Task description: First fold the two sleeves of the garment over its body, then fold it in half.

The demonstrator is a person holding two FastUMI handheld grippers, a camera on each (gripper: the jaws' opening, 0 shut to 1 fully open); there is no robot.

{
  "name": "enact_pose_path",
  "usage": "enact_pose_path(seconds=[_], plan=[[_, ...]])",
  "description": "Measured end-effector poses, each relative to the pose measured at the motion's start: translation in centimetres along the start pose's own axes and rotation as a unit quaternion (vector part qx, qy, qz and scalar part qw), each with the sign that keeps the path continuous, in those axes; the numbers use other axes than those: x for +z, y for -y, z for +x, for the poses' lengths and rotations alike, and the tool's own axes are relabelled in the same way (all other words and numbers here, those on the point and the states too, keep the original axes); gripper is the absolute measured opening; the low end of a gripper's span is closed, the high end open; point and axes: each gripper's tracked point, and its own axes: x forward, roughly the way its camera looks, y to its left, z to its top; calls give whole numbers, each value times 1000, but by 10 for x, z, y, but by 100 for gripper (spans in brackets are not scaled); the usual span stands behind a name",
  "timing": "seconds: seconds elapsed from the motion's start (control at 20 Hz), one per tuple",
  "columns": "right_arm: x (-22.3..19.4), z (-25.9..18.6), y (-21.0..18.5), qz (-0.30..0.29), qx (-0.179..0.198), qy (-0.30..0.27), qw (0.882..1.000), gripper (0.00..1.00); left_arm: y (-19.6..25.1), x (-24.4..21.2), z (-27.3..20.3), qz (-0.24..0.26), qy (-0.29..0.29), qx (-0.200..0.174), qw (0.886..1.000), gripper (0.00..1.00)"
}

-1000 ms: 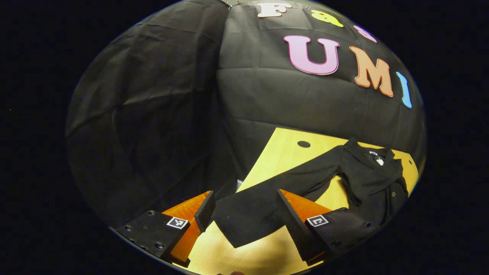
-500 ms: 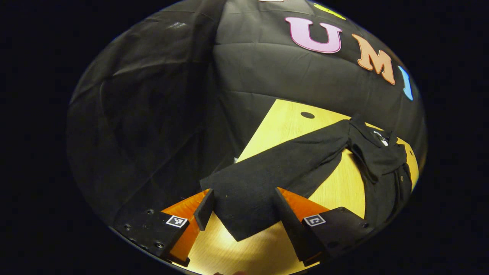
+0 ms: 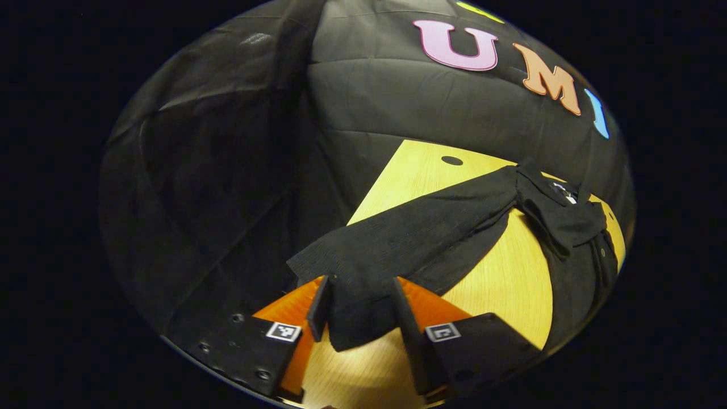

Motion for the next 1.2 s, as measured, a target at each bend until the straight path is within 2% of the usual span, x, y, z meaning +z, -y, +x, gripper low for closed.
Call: enact_pose_path(seconds=[0.05, 0.2, 0.3, 0.35, 0.45, 0.5, 0.6, 0.85, 1.0, 1.2], plan=[[0, 1, 1, -3, -1, 0, 1000, 96, 0, 1, 0, 1, 0, 1, 1000, 56], [-2, 0, 0, -9, 1, -2, 1000, 96, 1, 3, 2, 0, 2, 3, 1000, 5], [-1, 0, 2, -14, 2, -1, 1000, 98, 6, 4, 0, 1, -7, -6, 1000, 0], [0, 0, 3, -16, 2, 2, 1000, 96, 9, 7, -2, -4, -11, -10, 1000, 0], [5, -2, 6, -18, 0, 10, 1000, 100, 13, 28, -12, -6, 8, -15, 1000, 0], [8, -3, 8, -16, 0, 13, 1000, 96, 17, 40, -15, -1, 27, -20, 999, 0], [8, -4, 12, -12, 3, 14, 1000, 96, 30, 72, -29, 12, 59, -34, 998, 0], [-11, -14, 40, 6, 5, 3, 1000, 98, 90, 148, -63, 22, 138, -82, 987, 0], [-21, -17, 61, 20, -4, -4, 1000, 100, 134, 177, -80, 37, 160, -119, 979, 0], [-32, -29, 100, 37, -24, -12, 999, 98, 200, 209, -97, 54, 182, -170, 967, 0]])
